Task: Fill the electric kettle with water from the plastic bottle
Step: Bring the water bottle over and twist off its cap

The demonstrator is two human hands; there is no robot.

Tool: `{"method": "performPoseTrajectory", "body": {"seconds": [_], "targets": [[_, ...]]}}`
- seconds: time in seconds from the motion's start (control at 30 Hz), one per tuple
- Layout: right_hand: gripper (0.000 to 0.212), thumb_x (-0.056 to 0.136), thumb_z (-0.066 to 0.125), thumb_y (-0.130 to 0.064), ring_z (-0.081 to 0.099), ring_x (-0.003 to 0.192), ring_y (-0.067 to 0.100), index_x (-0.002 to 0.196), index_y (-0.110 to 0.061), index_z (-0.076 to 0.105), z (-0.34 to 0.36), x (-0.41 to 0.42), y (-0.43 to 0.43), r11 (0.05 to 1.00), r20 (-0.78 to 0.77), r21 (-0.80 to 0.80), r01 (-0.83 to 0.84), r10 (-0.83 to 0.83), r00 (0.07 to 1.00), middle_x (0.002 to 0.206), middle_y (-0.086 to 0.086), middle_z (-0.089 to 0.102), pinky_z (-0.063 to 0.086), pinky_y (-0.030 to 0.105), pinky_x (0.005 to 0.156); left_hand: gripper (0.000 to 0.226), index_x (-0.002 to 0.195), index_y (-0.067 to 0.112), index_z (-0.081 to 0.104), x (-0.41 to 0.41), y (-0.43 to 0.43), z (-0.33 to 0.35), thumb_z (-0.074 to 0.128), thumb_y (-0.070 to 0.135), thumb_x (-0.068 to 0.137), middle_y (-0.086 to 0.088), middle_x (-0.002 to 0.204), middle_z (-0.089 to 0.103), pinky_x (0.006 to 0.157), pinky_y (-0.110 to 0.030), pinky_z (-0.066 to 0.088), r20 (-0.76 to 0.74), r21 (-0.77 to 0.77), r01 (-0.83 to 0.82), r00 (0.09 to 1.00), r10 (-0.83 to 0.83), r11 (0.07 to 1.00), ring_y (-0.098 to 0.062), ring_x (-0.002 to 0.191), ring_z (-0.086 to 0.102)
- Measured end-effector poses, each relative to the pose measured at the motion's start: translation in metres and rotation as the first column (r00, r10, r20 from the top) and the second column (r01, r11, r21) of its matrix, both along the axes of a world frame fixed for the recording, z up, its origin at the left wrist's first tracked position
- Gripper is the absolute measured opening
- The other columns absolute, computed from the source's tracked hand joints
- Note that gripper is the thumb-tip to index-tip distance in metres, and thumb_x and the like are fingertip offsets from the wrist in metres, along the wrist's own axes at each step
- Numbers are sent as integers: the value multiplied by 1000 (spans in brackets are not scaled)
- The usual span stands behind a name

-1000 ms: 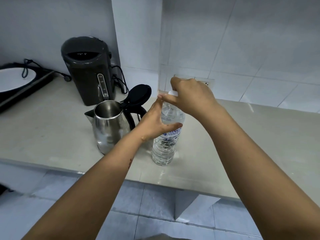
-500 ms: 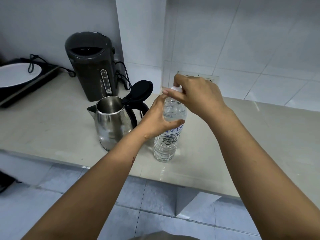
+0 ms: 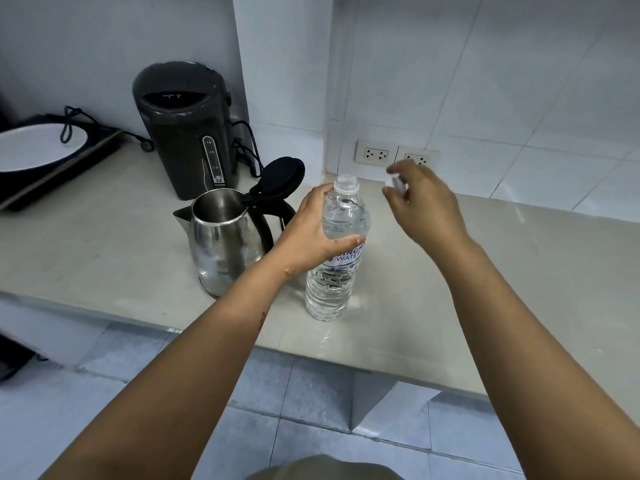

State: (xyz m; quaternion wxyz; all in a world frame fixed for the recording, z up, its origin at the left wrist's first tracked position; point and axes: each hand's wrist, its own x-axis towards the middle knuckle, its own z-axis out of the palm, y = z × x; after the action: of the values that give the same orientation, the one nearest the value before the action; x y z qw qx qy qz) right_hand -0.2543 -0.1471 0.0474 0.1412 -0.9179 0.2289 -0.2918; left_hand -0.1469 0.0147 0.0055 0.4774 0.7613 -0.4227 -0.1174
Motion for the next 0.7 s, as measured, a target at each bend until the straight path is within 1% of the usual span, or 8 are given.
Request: {"method": "performPoseTrajectory", "body": {"seconds": [0.1,0.2,0.27,0.4,0.5,0.63,0.67,0.7], "targets": [[29,92,54,-21,60,99,35,120,-15,57,-47,-8,-6,994,-125,78,81,-71,990,113,12,61,45,36,78,93,145,21,28,-1,0,-2,83,38,72,-2,144,40,111,-39,37,10,-9,-13,1000,13,1000,-16,130,44],[30,92,53,-16,60,101,38,121,-13,58,-92,-17,-3,988,-239,124,91,-60,969,111,16,61,47,39,80,95,144,23,26,-2,0,-4,81,45,70,-1,144,41,111,-41,38,16,-4,-25,1000,25,1000,-16,130,44],[32,93,50,-16,61,103,37,125,-14,58,-116,-22,1,984,-312,149,94,-44,949,116,15,60,49,39,82,96,144,24,27,-2,0,-7,78,52,67,0,144,42,110,-41,39,23,-15,-45,999,46,999,-15,130,44],[38,96,46,-15,60,108,37,133,-16,52,-153,-32,7,989,-459,123,80,-14,888,128,12,55,49,40,84,93,144,23,29,-8,1,-17,79,48,70,0,142,44,103,-29,39,45,-67,-133,990,136,989,-13,127,46],[38,96,43,-13,60,105,37,134,-16,50,-170,-38,10,992,-522,100,79,-16,853,131,11,53,49,40,81,92,144,24,29,-13,1,-22,75,53,69,2,142,45,104,-30,41,38,-101,-155,987,159,983,-11,127,47],[36,96,42,-10,61,103,37,131,-13,48,-185,-40,14,995,-569,77,57,-3,822,135,10,48,49,40,78,92,144,26,28,-13,1,-22,74,55,69,4,141,46,105,-31,42,24,-95,-154,987,157,983,-9,126,48],[35,96,41,-11,60,104,36,131,-13,46,-190,-41,15,996,-578,72,50,1,816,139,9,45,49,40,79,92,144,27,28,-13,2,-22,74,54,70,4,141,46,104,-31,42,23,-89,-155,987,158,984,-9,126,48],[37,98,39,-13,58,111,35,135,-14,43,-194,-41,16,995,-589,85,47,12,808,145,7,40,48,40,84,91,144,28,27,-13,2,-22,75,52,71,4,141,46,104,-32,42,21,-79,-155,987,157,985,-10,125,48]]}}
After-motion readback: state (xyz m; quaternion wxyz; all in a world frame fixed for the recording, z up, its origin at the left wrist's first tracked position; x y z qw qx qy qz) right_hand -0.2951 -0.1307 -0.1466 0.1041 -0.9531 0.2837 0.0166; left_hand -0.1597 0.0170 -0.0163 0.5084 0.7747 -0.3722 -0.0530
